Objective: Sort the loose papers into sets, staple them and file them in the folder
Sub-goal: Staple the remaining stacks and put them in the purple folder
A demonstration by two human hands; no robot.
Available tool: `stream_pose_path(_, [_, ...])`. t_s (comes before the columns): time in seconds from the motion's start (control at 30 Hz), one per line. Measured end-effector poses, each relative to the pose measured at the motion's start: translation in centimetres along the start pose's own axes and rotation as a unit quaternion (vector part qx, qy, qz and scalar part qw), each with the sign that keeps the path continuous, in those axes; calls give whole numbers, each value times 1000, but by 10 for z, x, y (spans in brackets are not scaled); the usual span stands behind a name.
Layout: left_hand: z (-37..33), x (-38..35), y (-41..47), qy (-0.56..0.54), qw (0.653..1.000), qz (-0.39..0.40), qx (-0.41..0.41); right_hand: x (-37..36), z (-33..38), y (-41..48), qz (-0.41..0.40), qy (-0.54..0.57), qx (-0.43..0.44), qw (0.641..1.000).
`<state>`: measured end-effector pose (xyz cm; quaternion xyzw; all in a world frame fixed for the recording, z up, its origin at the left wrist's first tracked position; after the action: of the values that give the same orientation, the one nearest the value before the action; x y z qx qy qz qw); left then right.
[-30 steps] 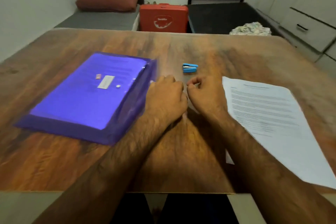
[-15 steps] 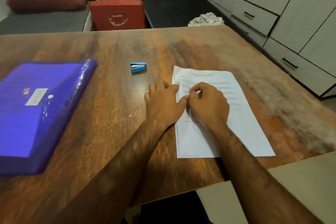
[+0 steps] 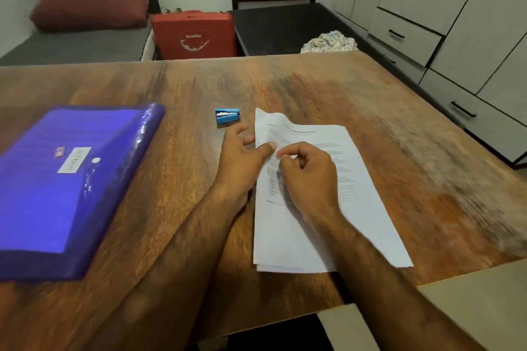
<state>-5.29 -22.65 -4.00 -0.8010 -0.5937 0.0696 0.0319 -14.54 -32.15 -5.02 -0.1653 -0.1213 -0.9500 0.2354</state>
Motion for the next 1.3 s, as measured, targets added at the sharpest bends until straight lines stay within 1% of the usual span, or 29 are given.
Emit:
stream_pose_path(0.07, [-4,12,0,-19,998,29,50,-10,3,-7,34,43,-2,998])
stream_pose_path(0.13, [-5,28,1,-6,998,56,27,-13,5,-10,49,44,25,998])
stream_pose_path(0.2, [-6,50,6,-12,999,49,-16,-9,10,-6,28,22,91,995])
stream_pose_path(0.27, [-4,71,10,-37,998,34,-26,-2,14,1,-19,-10,158,987])
stream_pose_path(0.3, [-2,80,12,-55,998,29,-21,2,14,5,-39,-36,173,984])
stream_pose_path(0.33, [-1,90,13,-76,997,27,-17,4,13,9,-49,-61,167,983])
stream_pose_path(0.4, [-3,107,16,-116,993,28,-16,7,10,15,-30,-69,109,991])
stream_pose_path(0.47, [-9,120,16,-141,989,29,-17,4,8,14,31,-5,27,999])
stream_pose_path(0.5, [-12,126,16,-151,988,29,-17,0,7,13,59,33,-9,998])
stream_pose_path(0.53, [-14,130,15,-160,987,33,-15,-2,8,11,76,54,-31,995])
stream_pose_path(0.63, [-19,136,13,-177,983,54,-10,-3,9,11,103,72,-54,991])
stream_pose_path(0.7, [-20,135,10,-182,981,74,-10,0,12,12,127,119,-81,981])
stream_pose_path(0.8, [-19,132,9,-188,978,92,-4,1,11,8,168,222,-135,951])
stream_pose_path(0.9, [-17,130,9,-180,980,80,11,0,8,4,184,232,-143,944])
stream_pose_path(1.07, [-11,129,14,-158,987,27,32,-1,6,5,167,238,-140,947])
stream_pose_path(1.3, [-7,130,15,-137,990,11,27,-1,5,5,164,232,-136,949])
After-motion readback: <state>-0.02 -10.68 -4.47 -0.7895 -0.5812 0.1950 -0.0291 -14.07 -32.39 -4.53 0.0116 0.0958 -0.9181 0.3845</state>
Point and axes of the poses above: each hand's wrist, its own y-axis towards the middle knuckle, its own x-axis out of the back of the hand, z = x × y, the point moved 3 cm from there along y, towards the middle knuckle, and after that the axes turned 9 degrees about -z, right-handed, at the moved point
